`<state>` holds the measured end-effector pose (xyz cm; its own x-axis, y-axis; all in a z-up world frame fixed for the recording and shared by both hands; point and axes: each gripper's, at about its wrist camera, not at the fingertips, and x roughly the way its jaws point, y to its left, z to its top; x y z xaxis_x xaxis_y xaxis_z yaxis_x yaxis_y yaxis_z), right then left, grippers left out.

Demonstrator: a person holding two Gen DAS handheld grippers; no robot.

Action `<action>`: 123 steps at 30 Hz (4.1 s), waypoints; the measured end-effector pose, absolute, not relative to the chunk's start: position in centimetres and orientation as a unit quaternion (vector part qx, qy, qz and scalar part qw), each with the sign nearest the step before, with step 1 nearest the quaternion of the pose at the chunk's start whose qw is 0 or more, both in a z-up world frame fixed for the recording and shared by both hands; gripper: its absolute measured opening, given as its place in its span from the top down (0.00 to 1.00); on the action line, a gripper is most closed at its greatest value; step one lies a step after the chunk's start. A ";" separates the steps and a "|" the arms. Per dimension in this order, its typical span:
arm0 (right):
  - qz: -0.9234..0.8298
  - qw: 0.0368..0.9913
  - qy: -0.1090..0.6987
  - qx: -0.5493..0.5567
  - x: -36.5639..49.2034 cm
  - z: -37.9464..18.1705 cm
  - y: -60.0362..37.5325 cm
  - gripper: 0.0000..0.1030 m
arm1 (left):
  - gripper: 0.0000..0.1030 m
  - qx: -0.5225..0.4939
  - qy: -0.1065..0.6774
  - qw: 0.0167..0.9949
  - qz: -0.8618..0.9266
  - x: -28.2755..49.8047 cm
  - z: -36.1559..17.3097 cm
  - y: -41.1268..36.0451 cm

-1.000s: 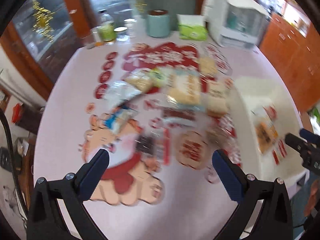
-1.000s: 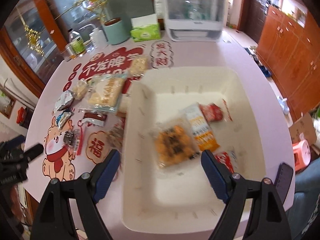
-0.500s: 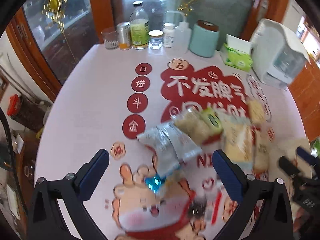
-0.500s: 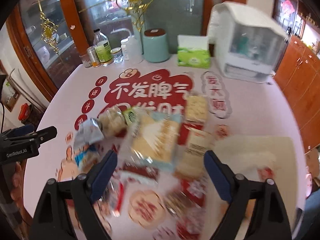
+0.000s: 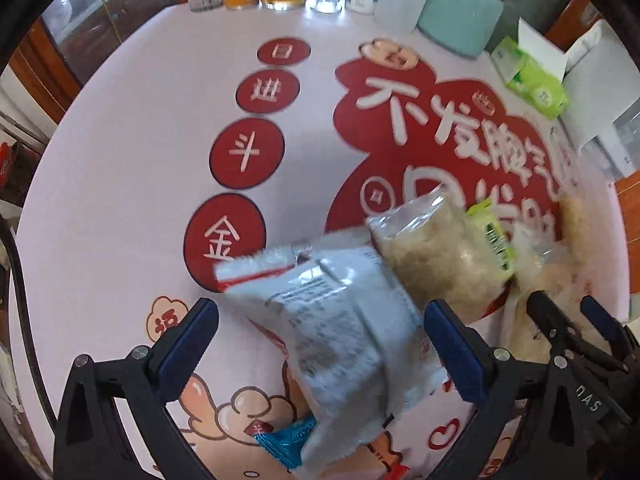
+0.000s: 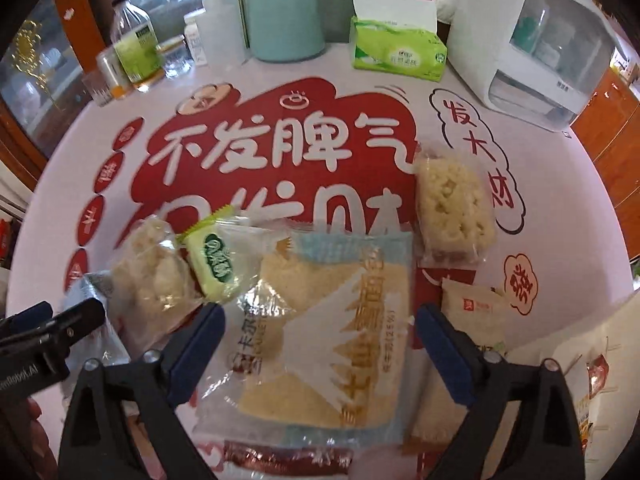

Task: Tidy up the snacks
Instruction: 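Grasp the white printed snack bag with the left tool while the right grasps the large cracker pack, then drop the white snack bag into the tray with the left tool while the right drops the cracker pack, then move both tools back toward the remaining snacks on the table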

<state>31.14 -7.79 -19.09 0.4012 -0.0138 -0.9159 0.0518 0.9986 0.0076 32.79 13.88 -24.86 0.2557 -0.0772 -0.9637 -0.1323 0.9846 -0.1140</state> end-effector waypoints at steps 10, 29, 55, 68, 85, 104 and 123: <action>-0.028 0.825 0.563 0.037 31.8 -21.3 -8.3 0.00 | 0.04 -0.063 0.624 0.778 0.044 32.8 -27.8 14.8; -0.009 0.831 0.556 0.028 30.3 -20.3 -7.5 0.42 | 0.54 -0.028 0.548 0.836 0.012 28.6 -21.4 12.4; 0.107 0.905 0.386 0.142 13.2 -2.4 -19.9 0.99 | 0.54 -0.003 0.423 0.899 -0.110 18.4 -1.7 -3.1; 0.049 0.925 0.343 0.154 5.1 2.3 -33.4 0.99 | 0.54 0.016 0.442 0.866 -0.235 15.5 -0.7 -17.9; -0.015 0.875 0.460 0.150 4.8 -5.9 -38.1 0.57 | 0.11 0.099 0.500 0.824 -0.247 13.3 -6.6 -24.5; -0.026 0.858 0.489 0.154 6.0 -7.7 -37.4 0.57 | 0.11 0.095 0.498 0.838 -0.202 12.1 -6.0 -19.3; -0.008 0.844 0.521 0.130 4.4 -9.4 -32.9 0.57 | 0.11 0.118 0.525 0.827 -0.163 8.2 -8.5 -12.4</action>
<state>4.37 -32.86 -9.40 0.4571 0.1210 -0.8812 0.1490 0.9663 0.2100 8.18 -12.42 -8.53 0.3952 -0.1458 -0.9070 0.3942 0.9187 0.0241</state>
